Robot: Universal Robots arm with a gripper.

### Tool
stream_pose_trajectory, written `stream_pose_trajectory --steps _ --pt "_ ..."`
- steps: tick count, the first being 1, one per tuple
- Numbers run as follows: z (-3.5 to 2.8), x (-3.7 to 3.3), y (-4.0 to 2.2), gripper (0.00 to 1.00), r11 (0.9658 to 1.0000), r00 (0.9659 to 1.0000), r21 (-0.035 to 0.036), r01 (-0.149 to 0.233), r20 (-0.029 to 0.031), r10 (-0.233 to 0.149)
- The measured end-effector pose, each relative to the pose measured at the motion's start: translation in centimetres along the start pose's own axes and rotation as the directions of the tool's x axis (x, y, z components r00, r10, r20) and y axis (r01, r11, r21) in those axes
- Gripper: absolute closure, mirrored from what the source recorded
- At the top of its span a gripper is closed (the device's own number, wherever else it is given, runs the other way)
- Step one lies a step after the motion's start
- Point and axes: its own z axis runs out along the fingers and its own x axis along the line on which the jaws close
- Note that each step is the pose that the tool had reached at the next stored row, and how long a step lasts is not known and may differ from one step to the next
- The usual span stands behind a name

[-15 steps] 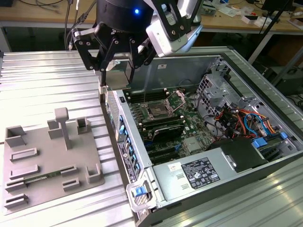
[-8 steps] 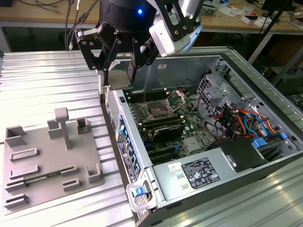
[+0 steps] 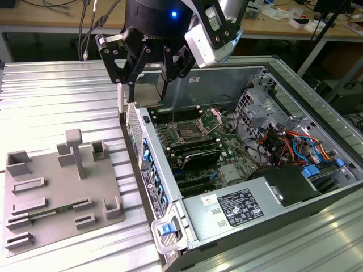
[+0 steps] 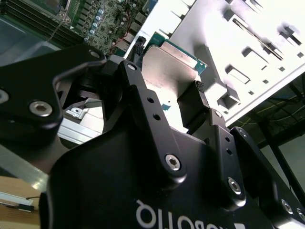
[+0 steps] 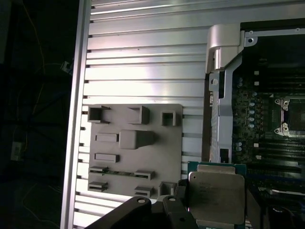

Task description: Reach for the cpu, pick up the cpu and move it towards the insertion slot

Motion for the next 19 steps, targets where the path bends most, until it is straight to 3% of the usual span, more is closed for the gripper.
stream_pose_trajectory --steps 19 --pt "0.0 -0.73 -0.04 0.45 1.0 1.0 0.0 0.0 0.0 0.0"
